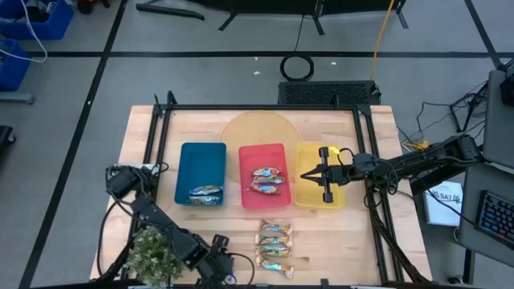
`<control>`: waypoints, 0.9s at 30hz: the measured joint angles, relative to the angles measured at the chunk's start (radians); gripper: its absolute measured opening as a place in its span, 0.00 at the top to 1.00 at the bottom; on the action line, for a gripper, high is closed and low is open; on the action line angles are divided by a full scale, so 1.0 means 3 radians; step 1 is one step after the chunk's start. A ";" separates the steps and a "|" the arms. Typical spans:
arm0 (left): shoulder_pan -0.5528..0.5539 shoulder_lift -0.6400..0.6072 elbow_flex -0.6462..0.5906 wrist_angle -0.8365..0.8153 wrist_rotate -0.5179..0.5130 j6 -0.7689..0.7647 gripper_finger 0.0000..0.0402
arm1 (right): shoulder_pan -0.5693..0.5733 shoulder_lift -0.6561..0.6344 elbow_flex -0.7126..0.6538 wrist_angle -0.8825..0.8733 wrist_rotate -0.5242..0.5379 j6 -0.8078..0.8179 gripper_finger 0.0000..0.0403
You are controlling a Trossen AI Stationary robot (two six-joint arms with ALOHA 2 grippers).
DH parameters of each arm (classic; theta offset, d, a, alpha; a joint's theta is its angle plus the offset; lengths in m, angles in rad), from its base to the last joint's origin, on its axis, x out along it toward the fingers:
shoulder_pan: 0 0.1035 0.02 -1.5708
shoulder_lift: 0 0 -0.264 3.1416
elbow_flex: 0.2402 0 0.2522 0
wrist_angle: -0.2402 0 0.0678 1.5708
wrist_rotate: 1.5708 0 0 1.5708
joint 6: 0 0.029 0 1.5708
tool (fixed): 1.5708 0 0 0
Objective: Pick and place Granola Bars by type
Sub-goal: Put the blue granola bar into the blue bin
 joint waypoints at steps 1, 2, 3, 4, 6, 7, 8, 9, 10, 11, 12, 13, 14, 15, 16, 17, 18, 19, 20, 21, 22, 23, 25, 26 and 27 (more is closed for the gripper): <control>0.0004 -0.0005 -0.0034 0.0041 0.0013 -0.0001 0.46 | 0.0000 0.0000 0.0000 0.0001 0.0000 0.0001 1.00; 0.0008 -0.0009 -0.0058 0.0063 0.0017 0.0000 0.49 | 0.0000 0.0000 0.0000 0.0001 0.0000 0.0001 1.00; 0.0013 -0.0012 -0.0072 0.0064 0.0018 0.0000 0.53 | 0.0000 0.0000 0.0000 0.0001 0.0000 0.0002 1.00; 0.0019 -0.0012 -0.0074 0.0049 0.0023 0.0000 0.57 | 0.0000 0.0000 0.0000 0.0001 0.0000 0.0002 1.00; 0.0048 -0.0012 -0.0074 0.0022 0.0062 0.0000 0.67 | 0.0000 0.0000 0.0000 0.0001 0.0000 0.0003 1.00; 0.0068 -0.0012 -0.0074 0.0018 0.0103 -0.0005 0.72 | 0.0000 0.0000 0.0000 0.0001 0.0000 0.0004 1.00; 0.0092 -0.0014 -0.0074 0.0015 0.0159 -0.0015 0.76 | 0.0000 0.0000 0.0000 0.0000 0.0000 0.0004 1.00; 0.0115 -0.0019 -0.0074 0.0015 0.0226 -0.0022 0.81 | 0.0000 0.0000 0.0000 0.0001 0.0000 0.0004 1.00; 0.0134 -0.0026 -0.0075 0.0012 0.0296 -0.0024 0.85 | 0.0000 0.0000 0.0000 0.0001 0.0000 0.0004 1.00; 0.0151 -0.0029 -0.0075 0.0005 0.0358 -0.0021 0.87 | 0.0000 0.0000 0.0000 0.0001 0.0000 0.0004 1.00; 0.0165 -0.0038 -0.0076 -0.0034 0.0400 -0.0010 0.88 | 0.0000 0.0000 0.0000 0.0001 0.0000 0.0004 1.00; 0.0178 -0.0057 -0.0078 -0.0065 0.0422 0.0008 0.88 | 0.0000 0.0000 0.0000 0.0001 0.0001 0.0004 1.00; 0.0187 -0.0086 -0.0081 -0.0131 0.0421 0.0036 0.88 | 0.0000 0.0000 0.0000 0.0001 0.0001 0.0003 1.00; 0.0196 -0.0123 -0.0087 -0.0199 0.0414 0.0066 0.88 | 0.0000 0.0000 0.0000 0.0001 0.0000 0.0002 1.00; 0.0208 -0.0162 -0.0092 -0.0280 0.0416 0.0106 0.89 | 0.0000 0.0000 0.0000 0.0000 0.0001 0.0001 1.00; 0.0221 -0.0221 -0.0098 -0.0329 0.0403 0.0157 0.89 | 0.0000 0.0000 0.0000 -0.0001 0.0000 0.0001 1.00; 0.0229 -0.0304 -0.0097 -0.0400 0.0367 0.0218 0.89 | 0.0000 0.0000 0.0000 -0.0001 0.0000 0.0000 1.00; 0.0241 -0.0417 -0.0097 -0.0522 0.0278 0.0266 0.89 | 0.0000 0.0000 0.0000 -0.0001 0.0000 -0.0001 1.00; 0.0257 -0.0545 -0.0088 -0.0664 0.0167 0.0291 0.89 | 0.0000 0.0000 0.0001 -0.0001 0.0001 -0.0001 1.00; 0.0279 -0.0674 -0.0085 -0.0820 0.0026 0.0316 0.87 | 0.0000 0.0000 0.0001 -0.0004 0.0000 -0.0003 1.00; 0.0302 -0.0804 -0.0085 -0.0973 -0.0132 0.0352 0.86 | 0.0000 0.0001 0.0001 -0.0006 0.0000 -0.0002 1.00; 0.0329 -0.0937 -0.0087 -0.1098 -0.0282 0.0403 0.86 | 0.0000 0.0001 0.0001 -0.0002 0.0001 -0.0003 1.00; 0.0392 -0.1224 -0.0091 -0.1215 -0.0586 0.0585 0.86 | 0.0000 0.0000 0.0001 -0.0004 0.0000 -0.0004 1.00; 0.0423 -0.1375 -0.0085 -0.1263 -0.0764 0.0685 0.88 | 0.0000 0.0001 0.0001 -0.0005 0.0001 -0.0004 1.00; 0.0457 -0.1510 -0.0081 -0.1360 -0.0963 0.0767 0.89 | 0.0000 0.0001 0.0001 -0.0003 0.0000 -0.0005 1.00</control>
